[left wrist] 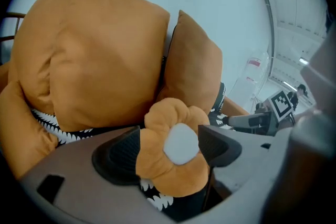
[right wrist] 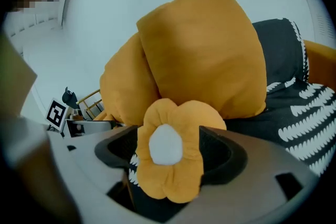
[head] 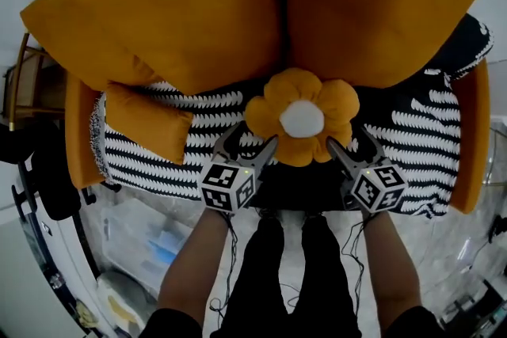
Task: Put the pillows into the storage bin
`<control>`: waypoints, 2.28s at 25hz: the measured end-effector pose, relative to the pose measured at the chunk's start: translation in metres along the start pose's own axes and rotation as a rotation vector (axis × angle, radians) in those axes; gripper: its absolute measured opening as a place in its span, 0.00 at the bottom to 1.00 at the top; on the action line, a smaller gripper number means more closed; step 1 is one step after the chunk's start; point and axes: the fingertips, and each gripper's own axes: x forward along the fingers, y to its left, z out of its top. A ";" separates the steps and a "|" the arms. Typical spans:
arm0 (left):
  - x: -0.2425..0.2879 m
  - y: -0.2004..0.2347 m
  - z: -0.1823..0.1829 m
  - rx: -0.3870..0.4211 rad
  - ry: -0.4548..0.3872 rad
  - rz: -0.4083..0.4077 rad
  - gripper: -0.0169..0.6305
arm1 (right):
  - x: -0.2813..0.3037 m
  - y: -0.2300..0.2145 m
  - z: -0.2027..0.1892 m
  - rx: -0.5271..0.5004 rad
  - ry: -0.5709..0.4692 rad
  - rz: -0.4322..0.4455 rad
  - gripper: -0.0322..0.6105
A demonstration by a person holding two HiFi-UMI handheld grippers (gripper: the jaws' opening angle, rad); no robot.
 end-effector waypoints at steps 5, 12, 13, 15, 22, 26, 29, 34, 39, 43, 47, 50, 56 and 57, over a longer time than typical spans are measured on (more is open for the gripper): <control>0.027 0.021 -0.019 -0.007 0.014 0.010 0.55 | 0.022 -0.031 -0.022 0.030 0.009 -0.045 0.67; 0.051 0.053 -0.042 -0.019 0.031 0.047 0.57 | 0.046 -0.055 -0.046 0.052 0.022 -0.066 0.72; 0.054 0.058 -0.045 -0.020 0.034 0.052 0.58 | 0.050 -0.058 -0.049 0.054 0.024 -0.066 0.73; 0.061 0.066 -0.049 -0.026 0.039 0.060 0.59 | 0.058 -0.062 -0.053 0.054 0.029 -0.061 0.74; 0.084 0.069 -0.060 -0.036 0.056 0.052 0.60 | 0.072 -0.076 -0.060 0.039 0.052 -0.029 0.73; 0.092 0.068 -0.061 -0.055 0.054 0.045 0.60 | 0.079 -0.077 -0.060 0.023 0.068 -0.013 0.68; 0.096 0.065 -0.061 -0.055 0.054 0.045 0.60 | 0.082 -0.077 -0.059 0.012 0.074 0.008 0.63; 0.090 0.059 -0.057 -0.045 0.064 0.056 0.54 | 0.073 -0.072 -0.054 -0.031 0.079 0.016 0.45; 0.070 0.049 -0.048 -0.048 0.062 0.068 0.41 | 0.058 -0.057 -0.046 -0.069 0.089 0.013 0.37; 0.045 0.044 -0.036 -0.057 0.052 0.074 0.37 | 0.043 -0.036 -0.036 -0.073 0.087 0.017 0.35; 0.011 0.031 -0.008 -0.056 0.029 0.083 0.36 | 0.020 -0.009 -0.009 -0.091 0.083 0.025 0.34; -0.012 0.016 0.018 -0.047 0.006 0.092 0.36 | 0.000 0.007 0.017 -0.105 0.069 0.035 0.34; -0.067 -0.006 0.075 -0.027 -0.060 0.114 0.36 | -0.036 0.052 0.072 -0.158 0.037 0.069 0.33; -0.078 -0.010 0.083 -0.026 -0.068 0.117 0.36 | -0.044 0.061 0.081 -0.164 0.034 0.073 0.33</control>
